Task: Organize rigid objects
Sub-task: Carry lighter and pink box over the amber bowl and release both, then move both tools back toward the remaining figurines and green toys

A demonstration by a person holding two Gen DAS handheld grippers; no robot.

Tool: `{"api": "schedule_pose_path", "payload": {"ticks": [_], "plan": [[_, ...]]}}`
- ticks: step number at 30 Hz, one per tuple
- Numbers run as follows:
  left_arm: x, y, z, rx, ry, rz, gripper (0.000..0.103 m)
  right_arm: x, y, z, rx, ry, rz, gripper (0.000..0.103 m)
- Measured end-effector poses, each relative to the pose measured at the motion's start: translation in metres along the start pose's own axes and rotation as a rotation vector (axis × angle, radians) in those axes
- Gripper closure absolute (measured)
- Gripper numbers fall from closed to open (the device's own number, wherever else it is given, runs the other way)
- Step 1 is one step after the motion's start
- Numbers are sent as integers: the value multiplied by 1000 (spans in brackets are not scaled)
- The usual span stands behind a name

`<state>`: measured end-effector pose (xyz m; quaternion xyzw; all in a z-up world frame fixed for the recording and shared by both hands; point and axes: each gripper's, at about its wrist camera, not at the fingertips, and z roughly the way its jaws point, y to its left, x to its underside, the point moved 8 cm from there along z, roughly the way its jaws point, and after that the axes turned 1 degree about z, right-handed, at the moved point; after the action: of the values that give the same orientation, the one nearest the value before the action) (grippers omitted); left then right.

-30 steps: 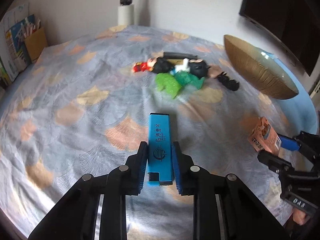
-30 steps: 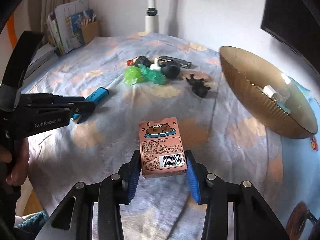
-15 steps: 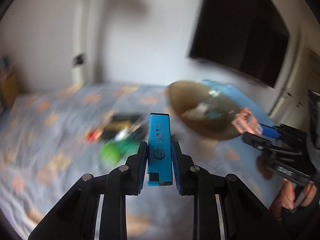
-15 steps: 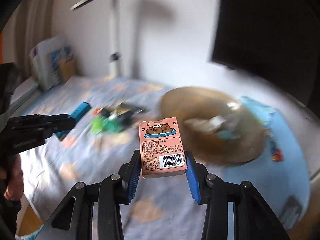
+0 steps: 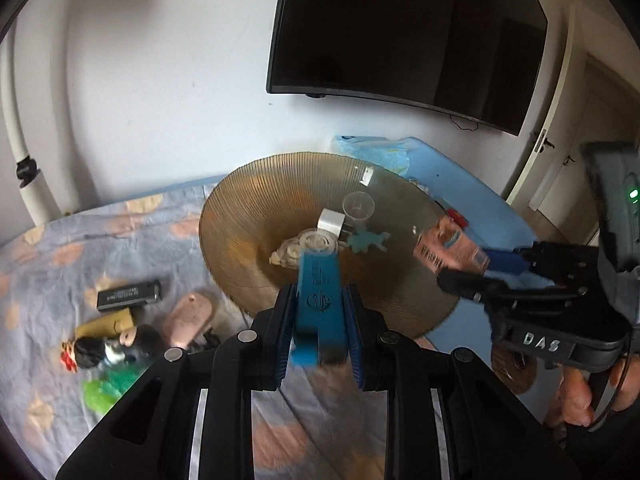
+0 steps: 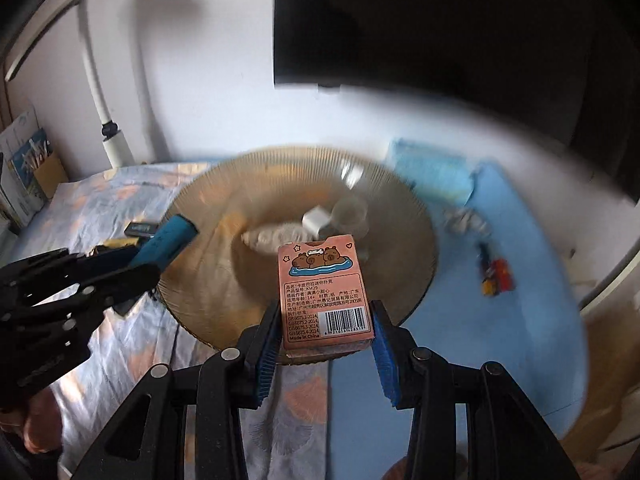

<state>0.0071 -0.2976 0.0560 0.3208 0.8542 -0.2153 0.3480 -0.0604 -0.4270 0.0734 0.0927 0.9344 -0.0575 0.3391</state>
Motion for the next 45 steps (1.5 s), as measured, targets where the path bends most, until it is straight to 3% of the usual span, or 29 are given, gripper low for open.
{"api": "schedule_pose_path", "payload": {"ticks": [5,8,9,11,12,17,19,23,25,26,28,30,34,39,45], "plan": [[-4,1,6,-24,-3,44,81,2,-5,20,-9,64,40,61],[-9,11,-8,-23,-50,16,58,1,-8,21,16,67,53,40],[-10,19,-15,-24,-69,-4,54,-2,-10,18,35,52,59,40],[-7,39,-36,-41,-106,-51,27,-6,-15,5,41,10,70,40],[-4,49,-47,-56,-130,-73,25,-7,-16,-2,28,-7,77,39],[24,101,-102,-123,-181,-192,25,-7,-4,-20,-11,-43,93,39],[40,122,-124,-188,-193,-213,25,-7,14,-26,-57,-46,79,39],[74,164,-160,-306,-210,-278,12,-11,75,-50,-130,-104,-33,37],[96,185,-164,-429,-196,-297,7,-7,108,-56,-171,-126,-84,19],[104,189,-161,-452,-184,-293,7,-1,128,-55,-199,-141,-109,14],[123,195,-149,-432,-133,-292,7,14,158,-44,-238,-150,-151,10],[135,199,-140,-423,-105,-301,7,39,191,-19,-274,-94,-196,10],[150,207,-130,-449,-88,-299,7,72,221,21,-250,-14,-256,10],[165,213,-123,-445,-59,-340,7,84,219,40,-257,-10,-242,10],[164,208,-117,-447,-49,-307,7,83,209,44,-262,-24,-186,10]]}}
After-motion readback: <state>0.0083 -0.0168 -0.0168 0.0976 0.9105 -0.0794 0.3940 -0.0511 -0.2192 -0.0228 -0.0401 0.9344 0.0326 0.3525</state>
